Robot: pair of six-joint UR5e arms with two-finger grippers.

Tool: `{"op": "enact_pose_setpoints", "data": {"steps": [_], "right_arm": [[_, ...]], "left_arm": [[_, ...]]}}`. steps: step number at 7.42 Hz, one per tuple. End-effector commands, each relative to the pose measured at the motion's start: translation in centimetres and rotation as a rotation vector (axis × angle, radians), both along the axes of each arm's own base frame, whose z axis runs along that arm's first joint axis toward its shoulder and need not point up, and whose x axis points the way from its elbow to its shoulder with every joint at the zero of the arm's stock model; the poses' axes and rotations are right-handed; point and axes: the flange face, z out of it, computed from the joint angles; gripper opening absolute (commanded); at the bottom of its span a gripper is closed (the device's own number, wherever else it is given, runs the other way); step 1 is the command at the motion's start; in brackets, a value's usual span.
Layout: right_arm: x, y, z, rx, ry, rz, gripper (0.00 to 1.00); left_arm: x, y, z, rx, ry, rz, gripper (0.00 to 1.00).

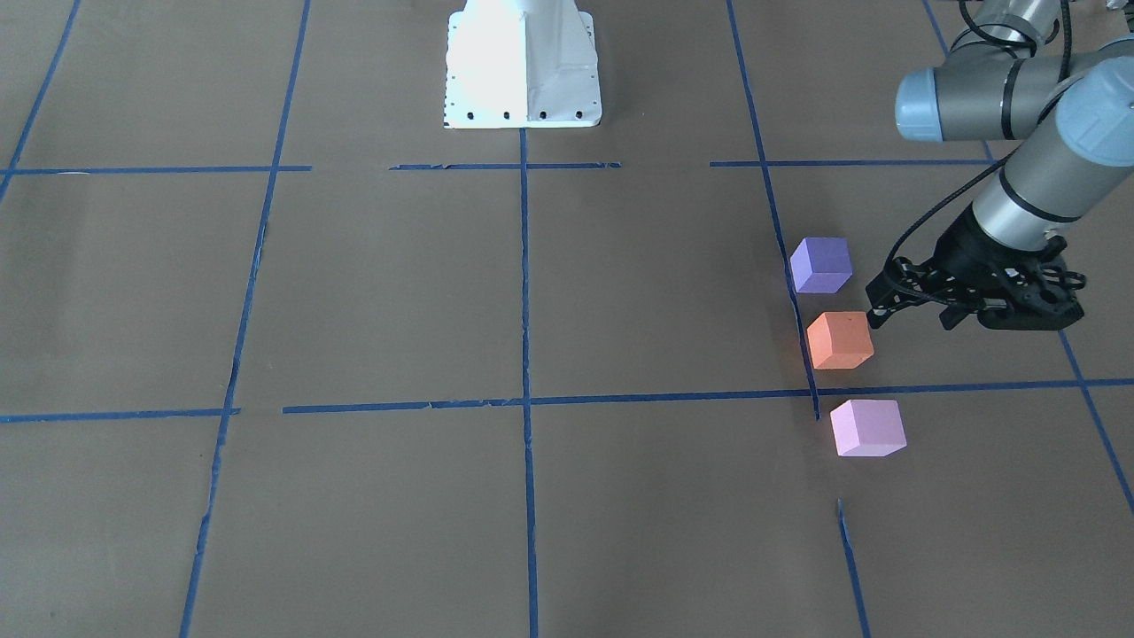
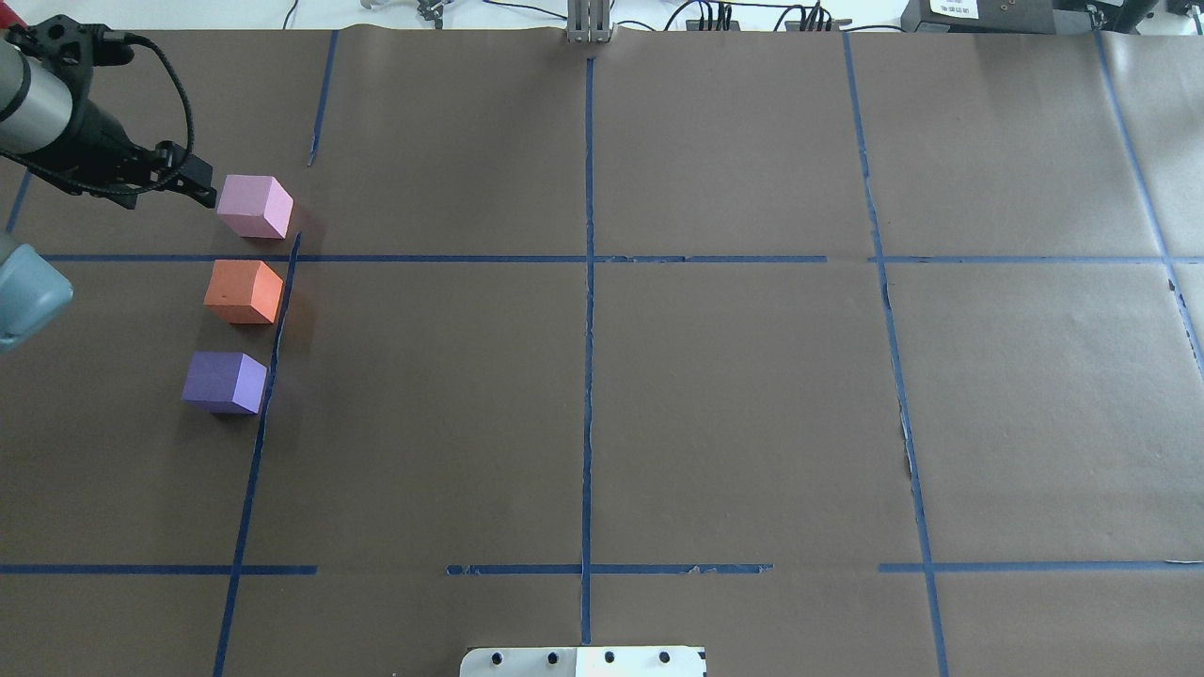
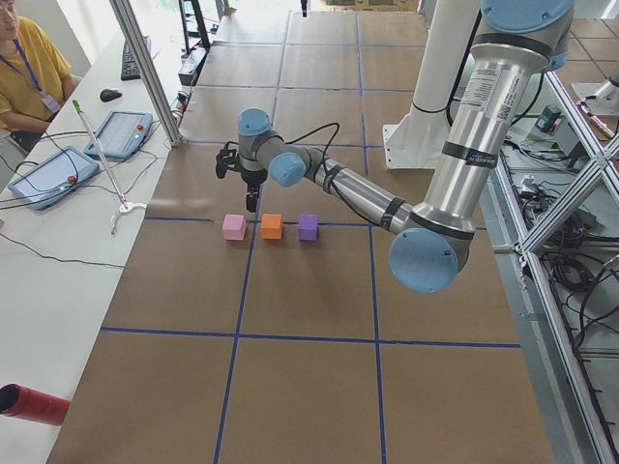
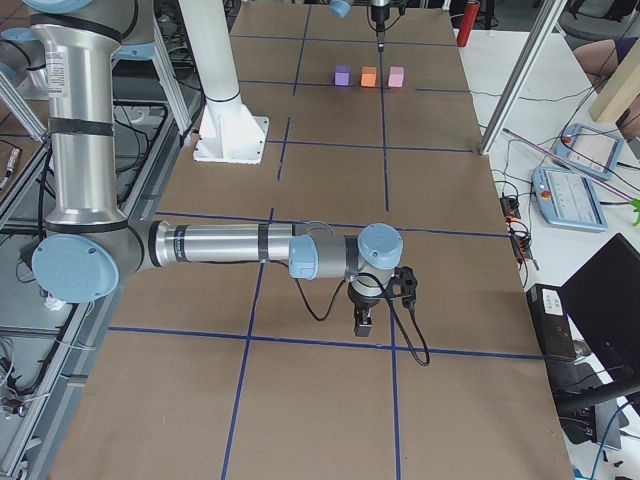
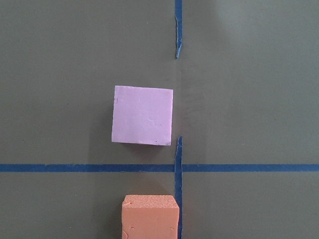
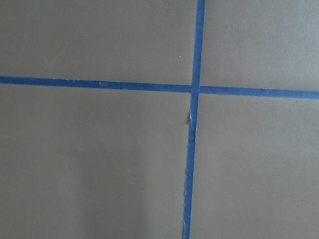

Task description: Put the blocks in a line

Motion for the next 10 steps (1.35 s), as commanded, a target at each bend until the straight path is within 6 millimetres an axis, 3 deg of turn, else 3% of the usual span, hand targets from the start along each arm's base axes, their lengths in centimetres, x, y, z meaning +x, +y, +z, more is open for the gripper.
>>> {"op": "enact_pose_setpoints", "data": {"steps": [1, 4, 5, 9, 10], "right_arm": [[0.0, 0.0, 0.0, 0.0, 0.0, 0.0, 1.0], [0.0, 0.0, 0.0, -0.001, 0.0, 0.0, 1.0], [0.0, 0.0, 0.0, -0.001, 0.0, 0.0, 1.0], [0.0, 0.0, 0.0, -0.001, 0.0, 0.001, 1.0], [0.0, 0.0, 0.0, 0.0, 0.0, 0.0, 1.0]], "left_arm": [[-10.5, -1.1, 6.7, 0.097, -0.058, 0.069, 1.0], [-26.2, 0.4, 17.0, 0.167, -0.131, 0.129, 0.99], [-29.2, 1.1, 20.0, 0.149, -0.15, 0.157, 0.99], [-29.7, 2.1, 22.1, 0.04, -0.139, 0.167, 0.99], [-29.7, 2.2, 21.8, 0.025, -0.136, 0.166, 0.99]]}}
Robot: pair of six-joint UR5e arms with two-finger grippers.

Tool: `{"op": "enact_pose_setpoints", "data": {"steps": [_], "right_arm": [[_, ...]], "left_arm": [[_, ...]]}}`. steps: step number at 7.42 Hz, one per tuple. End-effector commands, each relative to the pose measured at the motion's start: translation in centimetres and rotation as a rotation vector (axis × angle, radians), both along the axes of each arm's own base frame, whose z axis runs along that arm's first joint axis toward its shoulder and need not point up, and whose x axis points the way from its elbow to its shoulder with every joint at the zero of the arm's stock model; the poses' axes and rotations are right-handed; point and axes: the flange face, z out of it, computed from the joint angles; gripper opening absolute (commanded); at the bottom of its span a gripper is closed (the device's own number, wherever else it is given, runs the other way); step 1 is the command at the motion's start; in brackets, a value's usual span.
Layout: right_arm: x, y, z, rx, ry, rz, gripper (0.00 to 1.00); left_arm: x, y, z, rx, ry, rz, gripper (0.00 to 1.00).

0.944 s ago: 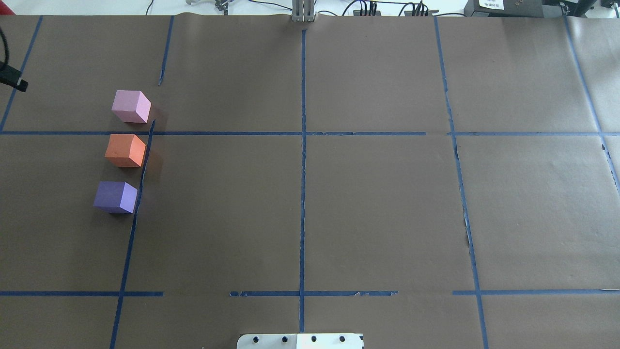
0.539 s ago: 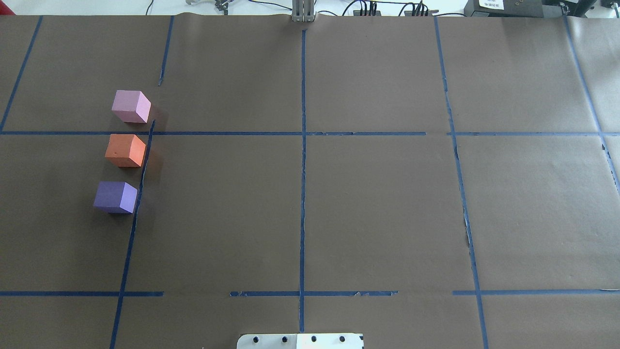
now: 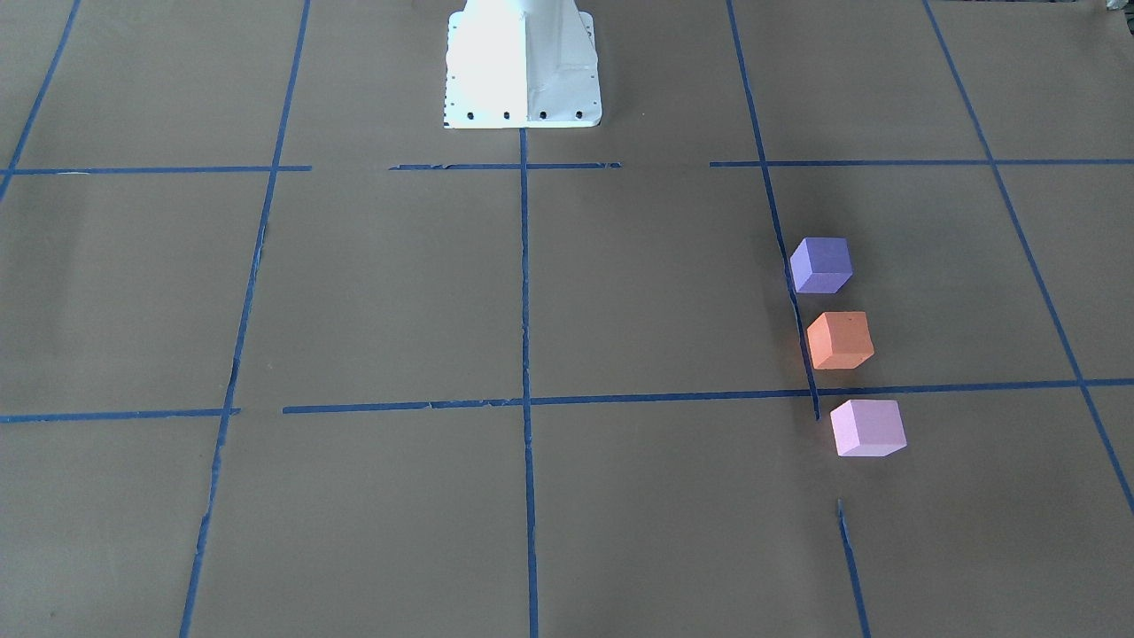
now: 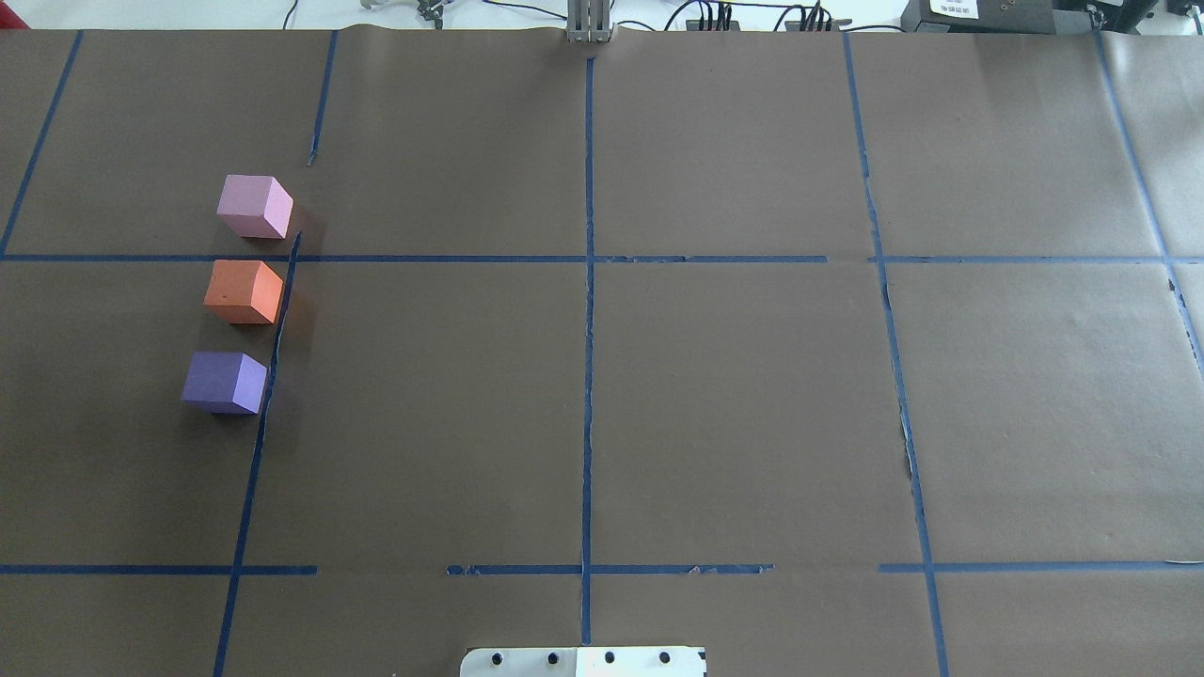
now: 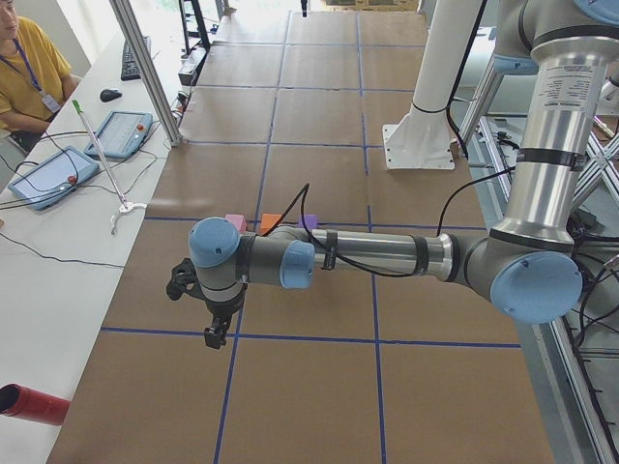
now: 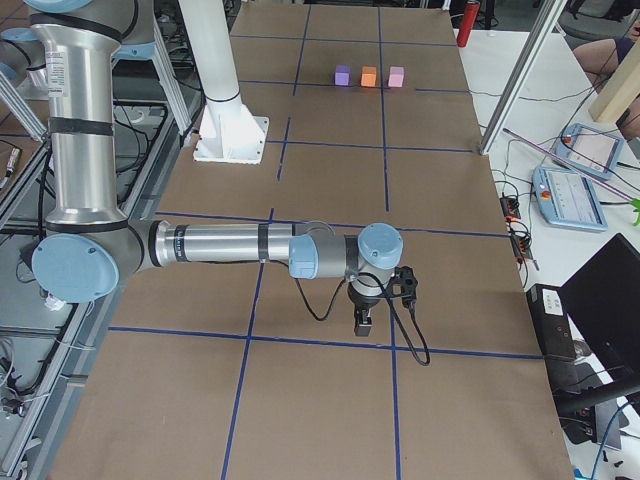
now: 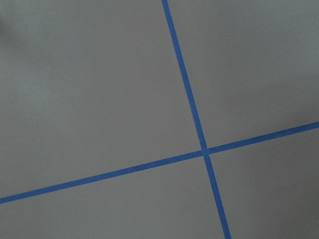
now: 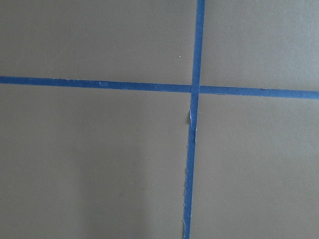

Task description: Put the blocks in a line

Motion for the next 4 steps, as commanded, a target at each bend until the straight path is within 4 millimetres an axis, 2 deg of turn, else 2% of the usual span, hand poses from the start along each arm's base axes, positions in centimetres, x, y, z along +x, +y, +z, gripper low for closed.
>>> {"op": "enact_pose_setpoints", "data": {"steps": [1, 4], "right_arm": [[0.0, 0.01, 0.01, -0.001, 0.0, 0.0, 1.0], [0.0, 0.0, 0.0, 0.001, 0.0, 0.0, 1.0]], "left_arm": [[0.03, 0.35, 0.78, -0.046, -0.002, 0.002, 0.99], [0.01, 0.33, 0.38, -0.049, -0.004, -0.008, 1.0]]}}
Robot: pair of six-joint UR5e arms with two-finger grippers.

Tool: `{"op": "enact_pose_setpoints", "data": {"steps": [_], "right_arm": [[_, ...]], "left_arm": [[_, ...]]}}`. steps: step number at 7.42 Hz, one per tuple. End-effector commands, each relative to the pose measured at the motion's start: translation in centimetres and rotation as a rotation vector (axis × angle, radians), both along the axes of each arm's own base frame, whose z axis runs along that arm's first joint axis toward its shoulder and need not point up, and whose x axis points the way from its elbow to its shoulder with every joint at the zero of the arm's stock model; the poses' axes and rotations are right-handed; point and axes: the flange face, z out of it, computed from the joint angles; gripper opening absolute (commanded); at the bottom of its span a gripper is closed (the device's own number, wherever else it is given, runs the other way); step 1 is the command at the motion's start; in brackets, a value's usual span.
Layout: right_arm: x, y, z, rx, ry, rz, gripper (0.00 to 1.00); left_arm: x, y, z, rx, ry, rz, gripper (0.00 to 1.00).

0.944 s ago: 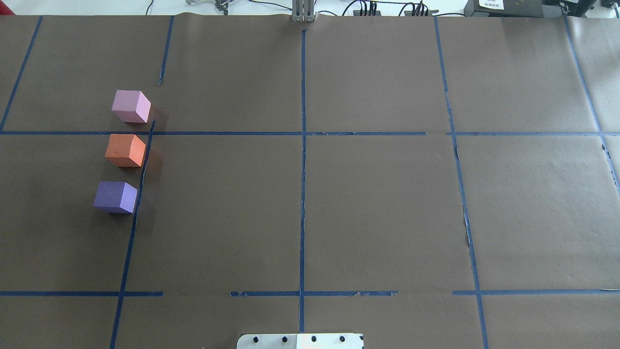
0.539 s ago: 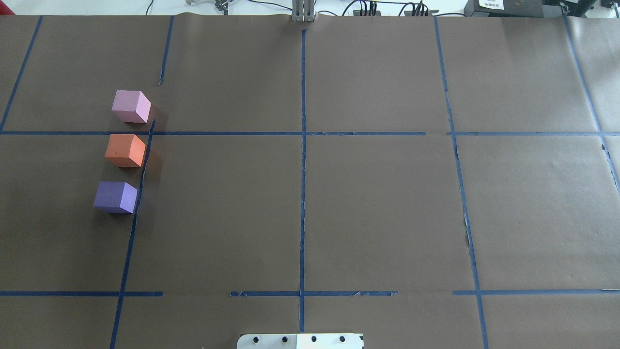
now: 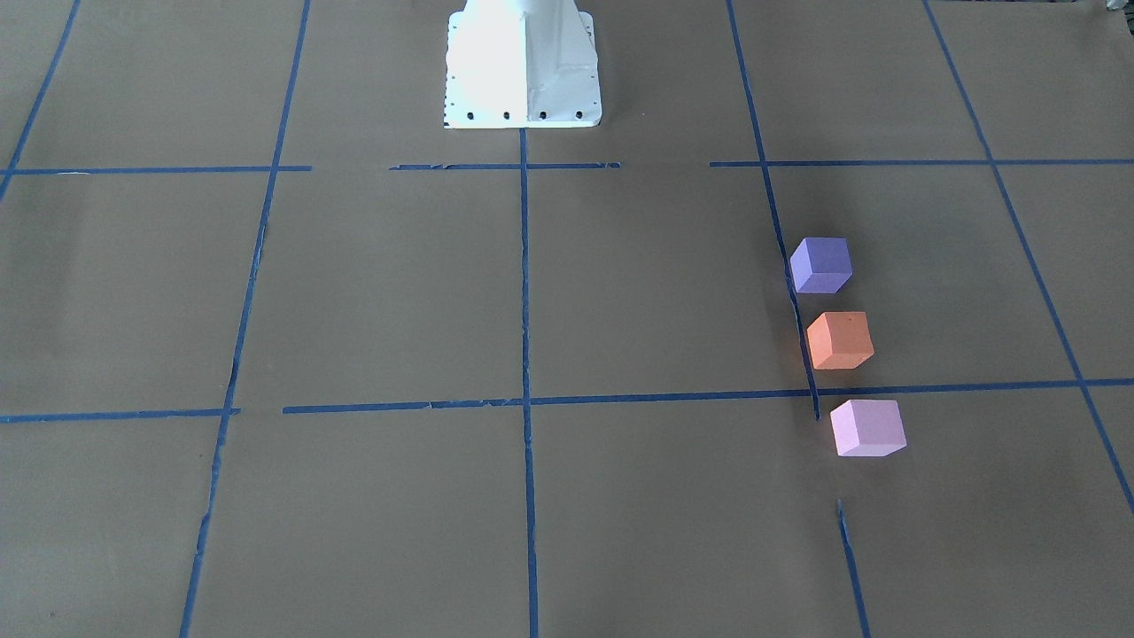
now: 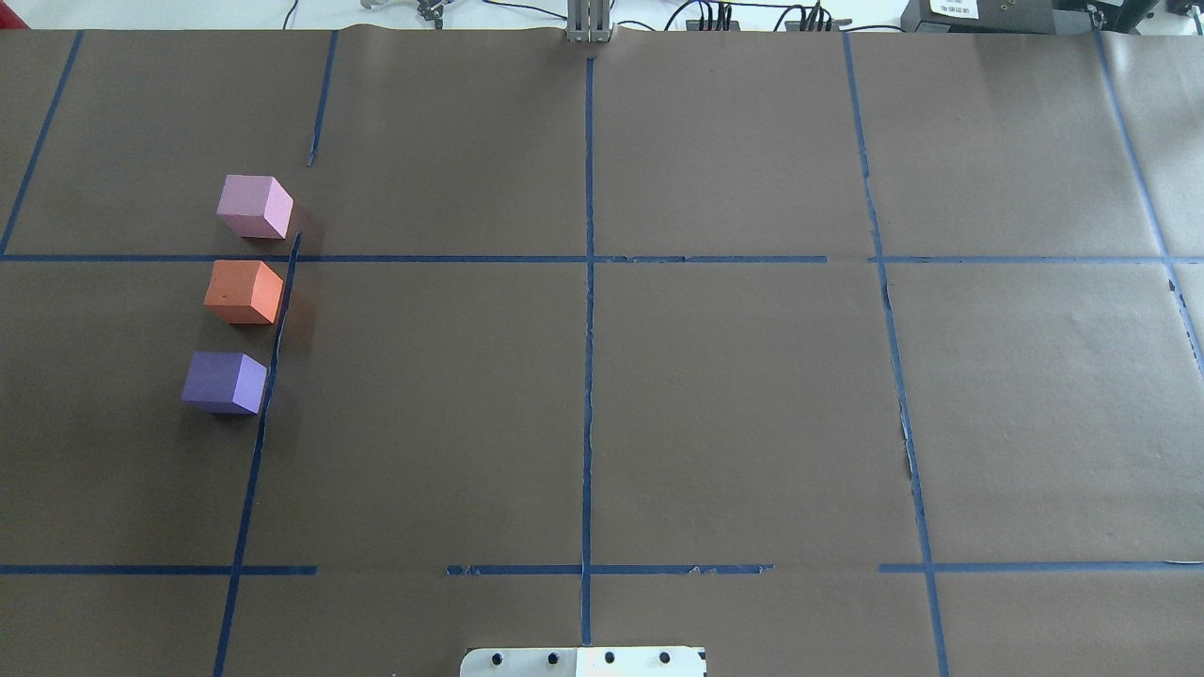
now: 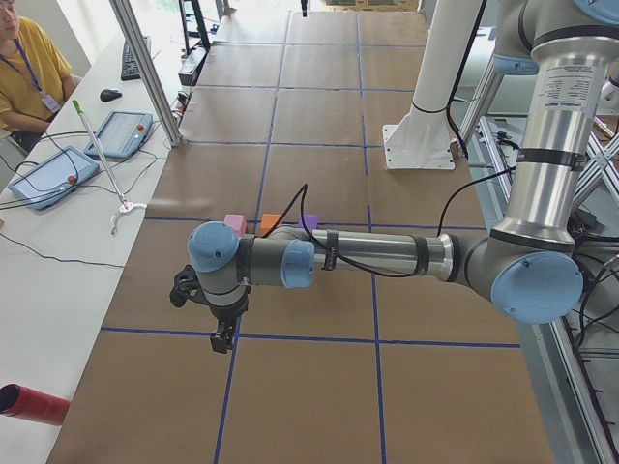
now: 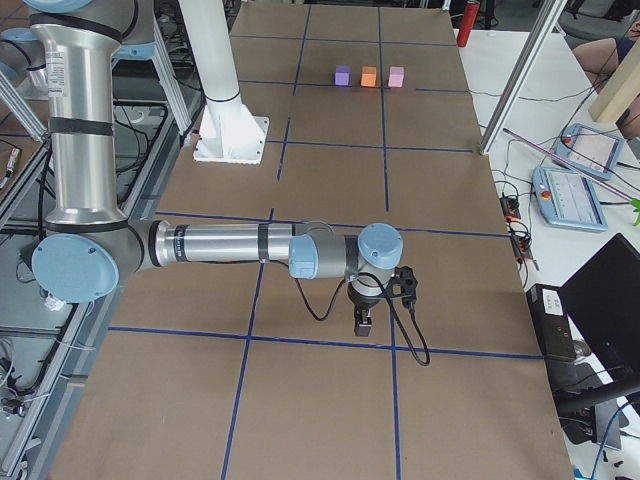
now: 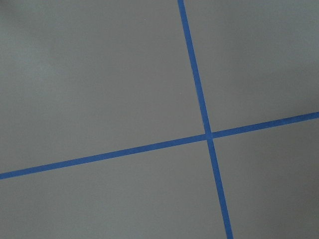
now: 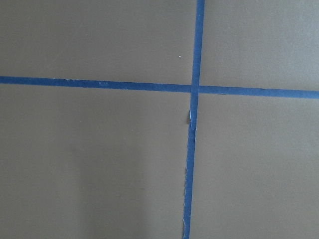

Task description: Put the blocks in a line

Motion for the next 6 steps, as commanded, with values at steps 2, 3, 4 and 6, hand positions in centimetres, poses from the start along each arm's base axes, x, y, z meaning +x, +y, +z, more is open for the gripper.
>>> {"op": "enact_pose_setpoints", "data": {"steps": [2, 3, 4, 6], "right_arm": [[0.0, 0.0, 0.0, 0.001, 0.0, 0.0, 1.0], [0.0, 0.0, 0.0, 0.001, 0.0, 0.0, 1.0], [0.0, 0.0, 0.0, -0.001, 0.0, 0.0, 1.0], [0.0, 0.0, 0.0, 0.001, 0.0, 0.0, 1.0]], "left_arm": [[0.0, 0.0, -0.4, 0.002, 0.0, -0.005, 1.0], [0.0, 0.0, -0.1, -0.003, 0.0, -0.004, 1.0], [0.0, 0.0, -0.2, -0.005, 0.005, -0.006, 1.0], [0.2, 1.0, 1.0, -0.101, 0.021, -0.088, 1.0]]}}
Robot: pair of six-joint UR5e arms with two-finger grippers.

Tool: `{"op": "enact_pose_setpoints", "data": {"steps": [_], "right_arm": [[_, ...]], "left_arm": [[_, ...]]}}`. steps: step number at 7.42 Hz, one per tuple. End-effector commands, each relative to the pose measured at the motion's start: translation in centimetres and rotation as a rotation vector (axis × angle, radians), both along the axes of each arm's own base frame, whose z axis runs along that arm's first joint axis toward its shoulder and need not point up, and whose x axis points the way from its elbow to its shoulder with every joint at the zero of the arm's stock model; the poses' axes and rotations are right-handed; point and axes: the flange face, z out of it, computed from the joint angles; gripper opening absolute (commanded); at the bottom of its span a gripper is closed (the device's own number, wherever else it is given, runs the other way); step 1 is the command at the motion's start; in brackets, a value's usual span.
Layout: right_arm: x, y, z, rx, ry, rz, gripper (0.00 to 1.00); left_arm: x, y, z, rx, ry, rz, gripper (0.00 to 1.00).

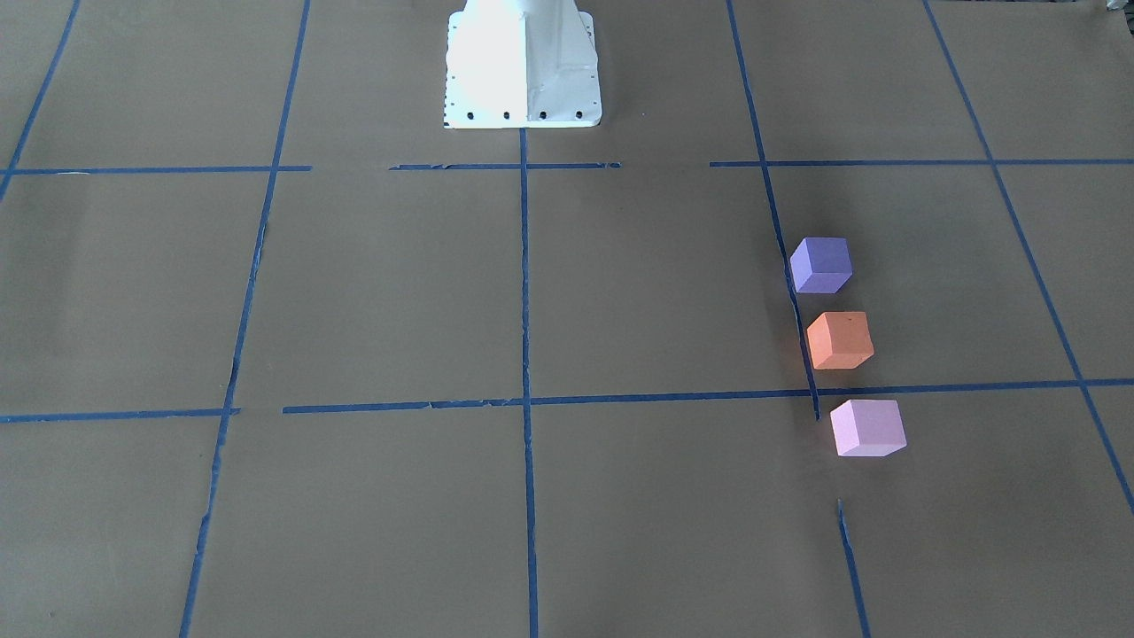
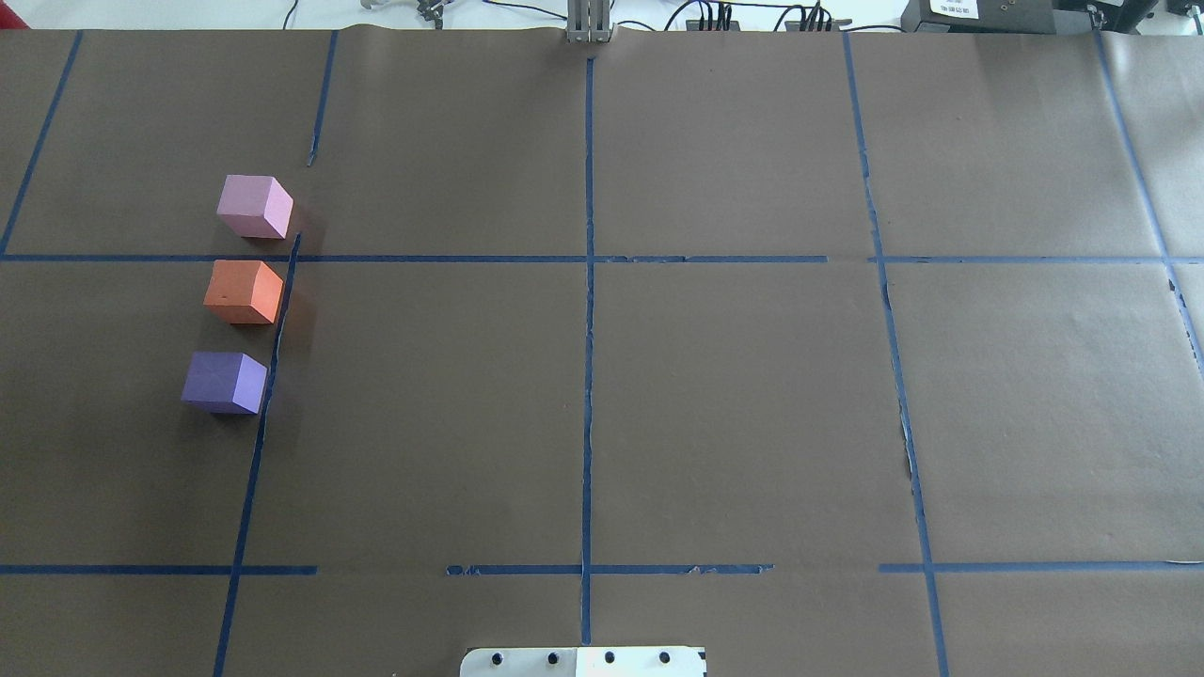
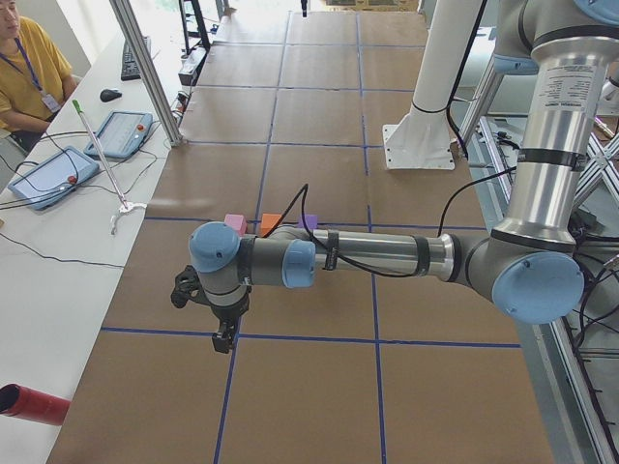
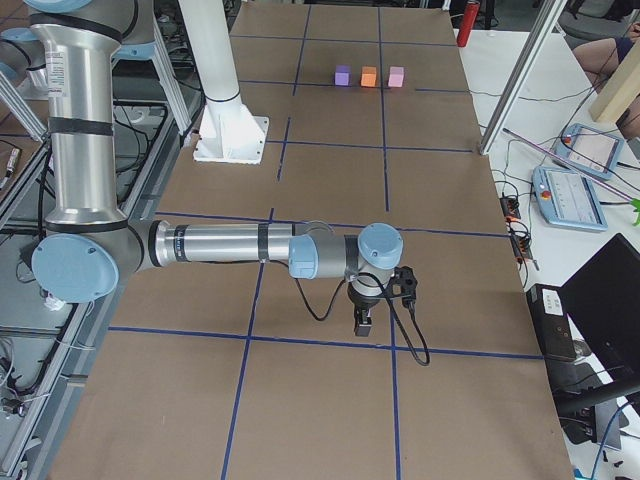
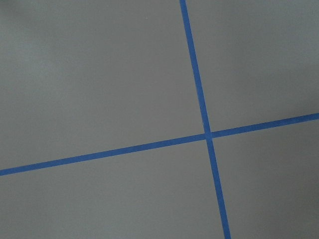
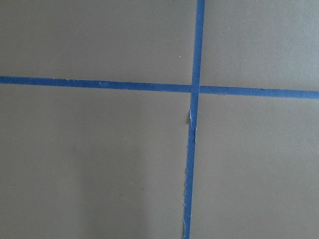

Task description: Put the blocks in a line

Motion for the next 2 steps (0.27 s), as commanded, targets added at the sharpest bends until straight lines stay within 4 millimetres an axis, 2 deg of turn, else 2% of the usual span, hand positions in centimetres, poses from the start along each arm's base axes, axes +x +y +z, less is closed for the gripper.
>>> {"op": "enact_pose_setpoints", "data": {"steps": [1, 2], "right_arm": [[0.0, 0.0, 0.0, 0.0, 0.0, 0.0, 1.0], [0.0, 0.01, 0.01, -0.001, 0.0, 0.0, 1.0]], "left_arm": [[0.03, 0.42, 0.26, -0.072, 0.007, -0.076, 1.0], [0.04, 0.42, 0.18, -0.072, 0.008, -0.076, 1.0]]}}
